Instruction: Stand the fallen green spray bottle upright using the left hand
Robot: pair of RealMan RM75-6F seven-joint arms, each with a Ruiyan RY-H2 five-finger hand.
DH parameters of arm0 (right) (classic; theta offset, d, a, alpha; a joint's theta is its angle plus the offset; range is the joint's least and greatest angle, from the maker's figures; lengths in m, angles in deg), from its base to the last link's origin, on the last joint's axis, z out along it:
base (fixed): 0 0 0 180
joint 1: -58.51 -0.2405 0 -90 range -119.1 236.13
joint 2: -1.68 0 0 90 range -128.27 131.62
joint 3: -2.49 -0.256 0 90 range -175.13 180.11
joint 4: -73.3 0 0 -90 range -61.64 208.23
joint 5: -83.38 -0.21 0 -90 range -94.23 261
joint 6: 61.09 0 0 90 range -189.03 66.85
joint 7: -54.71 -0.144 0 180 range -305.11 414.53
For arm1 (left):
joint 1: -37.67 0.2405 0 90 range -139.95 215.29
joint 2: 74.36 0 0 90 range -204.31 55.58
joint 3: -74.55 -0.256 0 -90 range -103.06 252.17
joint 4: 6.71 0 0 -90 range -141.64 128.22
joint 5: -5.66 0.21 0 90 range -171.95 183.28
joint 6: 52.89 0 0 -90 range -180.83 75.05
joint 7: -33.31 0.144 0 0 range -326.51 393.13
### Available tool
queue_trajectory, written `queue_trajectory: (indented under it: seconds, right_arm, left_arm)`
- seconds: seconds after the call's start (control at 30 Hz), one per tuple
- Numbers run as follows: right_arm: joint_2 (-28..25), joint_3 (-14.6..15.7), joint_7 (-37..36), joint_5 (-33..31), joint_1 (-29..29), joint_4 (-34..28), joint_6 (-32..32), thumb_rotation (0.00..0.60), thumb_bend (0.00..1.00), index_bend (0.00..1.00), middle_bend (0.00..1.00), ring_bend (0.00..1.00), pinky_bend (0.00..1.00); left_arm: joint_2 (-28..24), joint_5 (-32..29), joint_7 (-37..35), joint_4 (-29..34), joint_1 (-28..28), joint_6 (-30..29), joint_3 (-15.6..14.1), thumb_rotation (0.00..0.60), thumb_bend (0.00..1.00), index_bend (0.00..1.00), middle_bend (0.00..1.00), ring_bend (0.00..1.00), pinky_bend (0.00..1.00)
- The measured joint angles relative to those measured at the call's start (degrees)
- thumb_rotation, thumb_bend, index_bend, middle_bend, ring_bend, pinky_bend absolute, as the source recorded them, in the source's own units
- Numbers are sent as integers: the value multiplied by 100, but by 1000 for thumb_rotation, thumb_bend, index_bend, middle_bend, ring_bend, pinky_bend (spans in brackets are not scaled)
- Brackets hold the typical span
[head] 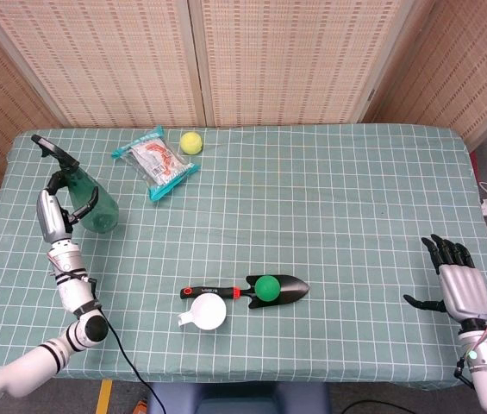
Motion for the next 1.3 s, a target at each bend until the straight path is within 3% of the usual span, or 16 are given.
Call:
queue_trajectory:
  seconds: [0.47,0.77,1.3]
  right_arm:
    - [203,-26,73,153,69,209,-292,600,0,0,0,0,0]
    - [359,-41,-406,650,151,519,-646,600,0,0,0,0,0]
    - [435,-104,-129,483,179,513,-624,600,0,0,0,0,0]
  left_arm:
    - [665,286,-1278,-1828,-370,534,-92,600,284,482,656,437,265]
    - [892,348,-1733,-2358,-532,685,-71,600,285,477,653,435,265]
    - [1107,344,-2171,-2798,-628,983,-87,600,272,428,601,384,239]
